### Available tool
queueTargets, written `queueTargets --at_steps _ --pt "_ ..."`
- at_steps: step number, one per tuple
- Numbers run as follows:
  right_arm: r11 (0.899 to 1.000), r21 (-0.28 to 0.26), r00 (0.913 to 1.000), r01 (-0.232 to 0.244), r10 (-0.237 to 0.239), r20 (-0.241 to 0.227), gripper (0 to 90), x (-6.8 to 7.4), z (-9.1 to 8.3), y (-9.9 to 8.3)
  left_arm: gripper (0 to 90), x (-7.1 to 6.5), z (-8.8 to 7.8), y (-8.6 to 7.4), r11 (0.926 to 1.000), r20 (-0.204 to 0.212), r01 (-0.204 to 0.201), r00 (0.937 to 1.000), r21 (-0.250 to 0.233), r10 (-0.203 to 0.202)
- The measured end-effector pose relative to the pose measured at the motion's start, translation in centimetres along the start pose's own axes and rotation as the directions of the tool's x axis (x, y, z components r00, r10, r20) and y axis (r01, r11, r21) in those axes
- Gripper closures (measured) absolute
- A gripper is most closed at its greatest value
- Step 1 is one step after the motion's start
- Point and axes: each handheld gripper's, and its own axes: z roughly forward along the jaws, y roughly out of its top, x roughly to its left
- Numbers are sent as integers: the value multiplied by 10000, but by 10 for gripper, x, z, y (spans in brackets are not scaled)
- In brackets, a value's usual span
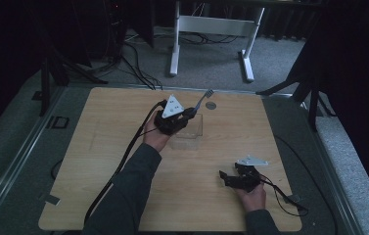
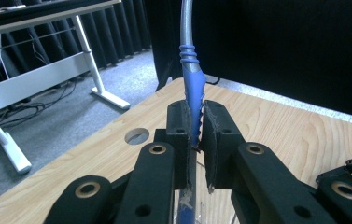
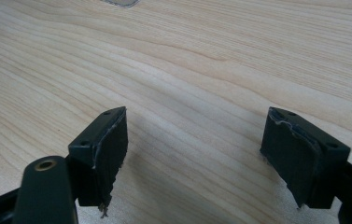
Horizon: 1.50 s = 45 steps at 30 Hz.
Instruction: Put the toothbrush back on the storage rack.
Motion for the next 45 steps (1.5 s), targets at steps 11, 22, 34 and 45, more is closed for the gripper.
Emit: queueTargets --at_steps 11,22,34,45 --pt "10000 4 10000 19 -19 15 223 0 0 0 817 6 5 -3 9998 15 216 9998 -6 -216" --pt "10000 10 10000 7 -7 12 223 0 0 0 817 10 11 -4 9995 2 315 9995 41 -315" --pt "10000 2 10000 -1 1 11 223 0 0 0 818 12 16 -8 9991 -36 324 9995 270 -323" --pt "10000 2 10000 11 -11 18 223 0 0 0 817 14 20 -13 9982 -41 339 9994 487 -337"
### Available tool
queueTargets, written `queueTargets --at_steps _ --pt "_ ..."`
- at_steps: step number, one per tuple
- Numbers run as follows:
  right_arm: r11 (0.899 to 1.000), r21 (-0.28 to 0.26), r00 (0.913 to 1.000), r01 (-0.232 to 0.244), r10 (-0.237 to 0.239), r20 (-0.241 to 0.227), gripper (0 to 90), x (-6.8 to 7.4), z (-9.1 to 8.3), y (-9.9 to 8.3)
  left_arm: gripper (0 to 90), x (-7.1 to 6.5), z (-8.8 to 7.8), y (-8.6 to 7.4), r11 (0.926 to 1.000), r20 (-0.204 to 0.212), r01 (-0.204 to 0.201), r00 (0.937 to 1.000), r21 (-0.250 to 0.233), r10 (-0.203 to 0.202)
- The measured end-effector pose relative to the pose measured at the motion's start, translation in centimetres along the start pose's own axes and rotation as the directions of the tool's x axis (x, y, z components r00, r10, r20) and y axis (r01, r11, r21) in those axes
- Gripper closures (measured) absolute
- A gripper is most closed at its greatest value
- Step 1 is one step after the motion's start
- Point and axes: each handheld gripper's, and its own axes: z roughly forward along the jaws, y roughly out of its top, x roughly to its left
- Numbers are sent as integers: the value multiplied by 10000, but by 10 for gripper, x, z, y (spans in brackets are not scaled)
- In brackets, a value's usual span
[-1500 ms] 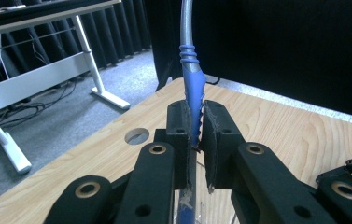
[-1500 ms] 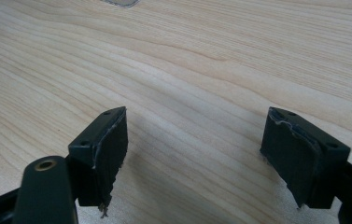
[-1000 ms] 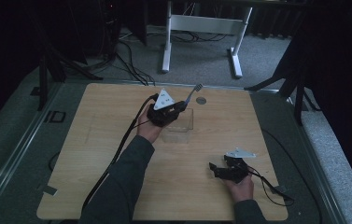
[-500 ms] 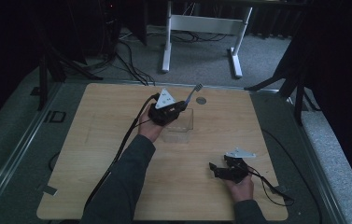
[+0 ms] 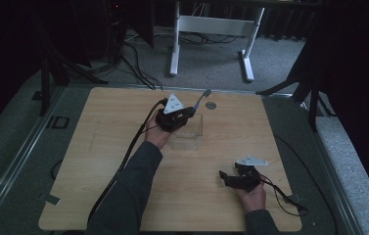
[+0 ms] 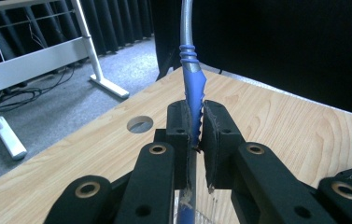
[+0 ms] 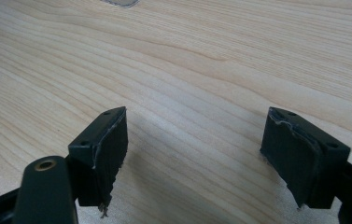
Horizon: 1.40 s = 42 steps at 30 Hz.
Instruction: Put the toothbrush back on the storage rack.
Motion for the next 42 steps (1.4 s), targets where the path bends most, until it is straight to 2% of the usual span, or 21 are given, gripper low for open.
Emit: queueTargets --at_steps 7,11,14,23,31,38,42 --pt "10000 -4 10000 9 -9 0 223 0 0 0 817 -1 3 -3 9997 83 -91 9999 217 89" --pt "10000 1 10000 -13 13 -5 223 0 0 0 817 -2 5 -5 9985 147 -354 9993 424 348" --pt "10000 9 10000 -10 10 -4 223 0 0 0 817 -3 6 -7 9979 167 -390 9991 510 382" --pt "10000 9 10000 -4 4 -2 223 0 0 0 816 -4 9 -11 9974 180 -305 9994 654 294" --pt "10000 10 10000 -1 1 0 223 0 0 0 816 -2 9 -24 9960 69 -50 10000 894 44" --pt "10000 10 10000 -3 3 1 223 0 0 0 814 0 9 -27 9926 99 55 9999 1209 -68" --pt "10000 8 10000 -5 5 2 223 0 0 0 813 -1 11 -29 9876 142 55 9999 1572 -78"
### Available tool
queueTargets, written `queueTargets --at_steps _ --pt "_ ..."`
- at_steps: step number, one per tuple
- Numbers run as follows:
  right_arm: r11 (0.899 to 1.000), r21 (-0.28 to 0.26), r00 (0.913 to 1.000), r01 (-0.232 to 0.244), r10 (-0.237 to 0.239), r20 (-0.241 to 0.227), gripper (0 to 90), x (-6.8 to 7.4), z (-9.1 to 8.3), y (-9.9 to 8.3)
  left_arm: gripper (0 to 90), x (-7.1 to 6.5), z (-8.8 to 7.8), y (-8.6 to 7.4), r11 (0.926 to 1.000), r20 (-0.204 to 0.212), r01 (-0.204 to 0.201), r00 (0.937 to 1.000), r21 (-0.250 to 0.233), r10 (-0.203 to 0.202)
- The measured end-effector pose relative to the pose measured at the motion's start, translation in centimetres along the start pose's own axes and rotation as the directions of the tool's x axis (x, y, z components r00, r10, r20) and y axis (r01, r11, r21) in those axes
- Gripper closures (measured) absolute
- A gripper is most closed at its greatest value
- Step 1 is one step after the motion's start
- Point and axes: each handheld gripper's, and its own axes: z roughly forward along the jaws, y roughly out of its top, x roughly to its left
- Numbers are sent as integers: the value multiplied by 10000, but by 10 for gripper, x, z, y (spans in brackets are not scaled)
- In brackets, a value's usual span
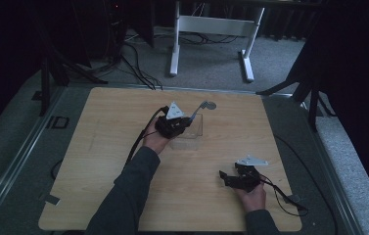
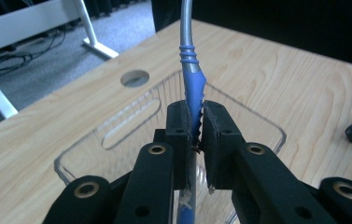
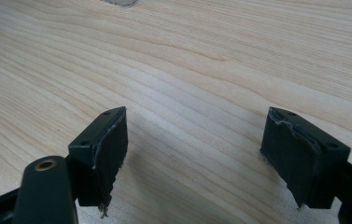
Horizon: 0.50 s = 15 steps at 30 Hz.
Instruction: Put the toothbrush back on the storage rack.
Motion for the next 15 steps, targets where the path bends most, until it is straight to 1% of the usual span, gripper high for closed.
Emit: queueTargets --at_steps 7,10,15 --pt "10000 -2 10000 2 -2 0 223 0 0 0 829 0 1 -4 9995 -18 66 10000 323 -66" --pt "10000 0 10000 4 -4 2 223 0 0 0 823 1 0 -6 9988 -8 -9 10000 496 10" --pt "10000 -2 10000 -2 2 1 223 0 0 0 720 5 -4 -8 9993 -14 168 9999 348 -168"
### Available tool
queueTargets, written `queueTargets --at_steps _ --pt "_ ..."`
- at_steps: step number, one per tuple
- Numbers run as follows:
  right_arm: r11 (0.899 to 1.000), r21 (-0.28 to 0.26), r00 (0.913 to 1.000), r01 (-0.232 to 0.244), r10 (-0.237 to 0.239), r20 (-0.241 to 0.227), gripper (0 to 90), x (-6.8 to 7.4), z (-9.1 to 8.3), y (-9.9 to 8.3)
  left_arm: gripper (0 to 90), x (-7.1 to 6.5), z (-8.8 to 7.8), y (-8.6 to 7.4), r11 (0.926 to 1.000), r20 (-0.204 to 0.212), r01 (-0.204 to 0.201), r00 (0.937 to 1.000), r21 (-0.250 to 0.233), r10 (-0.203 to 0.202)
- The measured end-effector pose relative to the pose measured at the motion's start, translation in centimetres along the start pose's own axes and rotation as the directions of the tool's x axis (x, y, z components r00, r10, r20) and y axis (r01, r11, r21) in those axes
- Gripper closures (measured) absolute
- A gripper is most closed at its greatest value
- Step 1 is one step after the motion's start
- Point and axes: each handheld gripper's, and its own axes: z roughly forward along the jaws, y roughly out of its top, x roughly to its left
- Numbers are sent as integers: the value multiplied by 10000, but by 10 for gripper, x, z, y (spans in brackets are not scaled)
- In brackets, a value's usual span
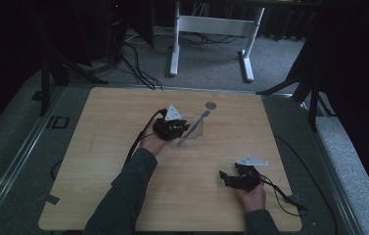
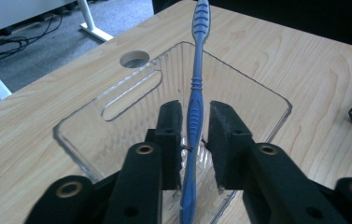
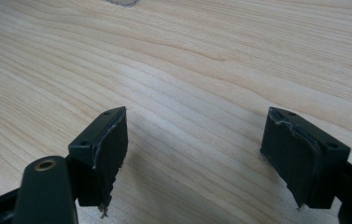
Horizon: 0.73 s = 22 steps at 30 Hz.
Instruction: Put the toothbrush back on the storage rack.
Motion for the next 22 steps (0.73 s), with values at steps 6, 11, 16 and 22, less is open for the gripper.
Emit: queueTargets --at_steps 6,11,16,22 --pt "10000 3 10000 2 -2 3 223 0 0 0 669 4 -7 0 9993 -48 330 9994 -189 -330" --pt "10000 3 10000 4 -4 2 223 0 0 0 641 9 -16 -3 9965 -127 776 9969 -295 -780" --pt "10000 2 10000 4 -4 4 223 0 0 0 612 12 -29 -11 9917 -244 1198 9924 -464 -1210" --pt "10000 -1 10000 -1 1 8 223 0 0 0 599 19 -39 -30 9855 -553 1697 9839 -99 -1699"
